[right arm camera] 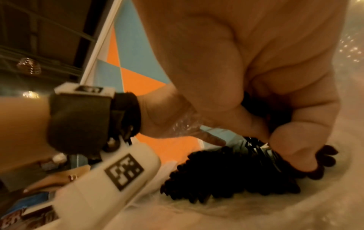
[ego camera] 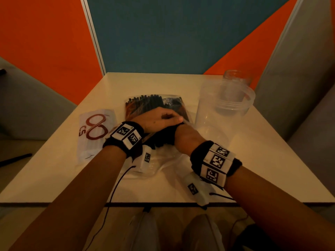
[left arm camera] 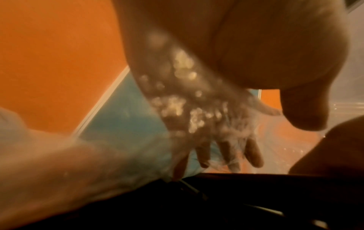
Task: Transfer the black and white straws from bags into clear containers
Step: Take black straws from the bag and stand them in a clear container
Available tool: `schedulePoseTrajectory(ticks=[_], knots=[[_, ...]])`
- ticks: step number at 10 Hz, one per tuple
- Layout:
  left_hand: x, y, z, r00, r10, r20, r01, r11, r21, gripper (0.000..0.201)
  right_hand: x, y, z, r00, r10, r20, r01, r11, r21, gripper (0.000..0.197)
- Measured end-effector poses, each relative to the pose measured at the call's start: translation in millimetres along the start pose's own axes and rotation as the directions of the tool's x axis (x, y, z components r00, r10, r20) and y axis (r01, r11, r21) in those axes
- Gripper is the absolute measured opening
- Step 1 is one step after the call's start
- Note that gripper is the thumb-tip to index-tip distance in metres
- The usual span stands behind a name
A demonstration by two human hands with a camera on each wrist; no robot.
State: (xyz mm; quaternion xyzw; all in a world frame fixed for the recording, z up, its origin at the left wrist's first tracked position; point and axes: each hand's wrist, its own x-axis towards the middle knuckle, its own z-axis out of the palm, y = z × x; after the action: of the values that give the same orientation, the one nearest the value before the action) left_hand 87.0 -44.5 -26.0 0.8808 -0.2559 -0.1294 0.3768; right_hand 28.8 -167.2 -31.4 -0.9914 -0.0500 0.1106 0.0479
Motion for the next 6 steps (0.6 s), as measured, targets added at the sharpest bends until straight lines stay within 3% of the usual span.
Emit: schedulePoseTrajectory(ticks=[2,3,4,5,6], knots=[[-6.1,5.6,3.2,0.992,-0.089,0.090,0.090,0.996,-0.005,0.038,-39.3,15.4,-15.6,0.995,0.029,0.094,-0.049,0.976,0.213,0.027],[-11.0,3.8,5.4,0.971,-0.128,0.202,0.074,0.965,0.253,0.078,-49.5,28.0,-25.4,0.988,0.070,0.134,-0.108,0.947,0.302,0.030],[-16.9,10.8,13.3,0.967,-0.061,0.248,-0.065,0.881,0.469,0.093,-57.5,33.4,-34.8,0.990,0.050,0.131,-0.102,0.896,0.433,0.027],[-14.6,15.1,25.9,0.971,0.115,0.210,-0.208,0.838,0.504,0.096,-63.7,38.2,-45.9,0.987,-0.006,0.161,-0.075,0.865,0.495,0.022],[-10.1,18.2,32.1,0.955,0.280,0.101,-0.297,0.881,0.368,0.064,-72.0,42.1,-59.4,0.990,-0.061,0.129,-0.040,0.750,0.661,0.018]])
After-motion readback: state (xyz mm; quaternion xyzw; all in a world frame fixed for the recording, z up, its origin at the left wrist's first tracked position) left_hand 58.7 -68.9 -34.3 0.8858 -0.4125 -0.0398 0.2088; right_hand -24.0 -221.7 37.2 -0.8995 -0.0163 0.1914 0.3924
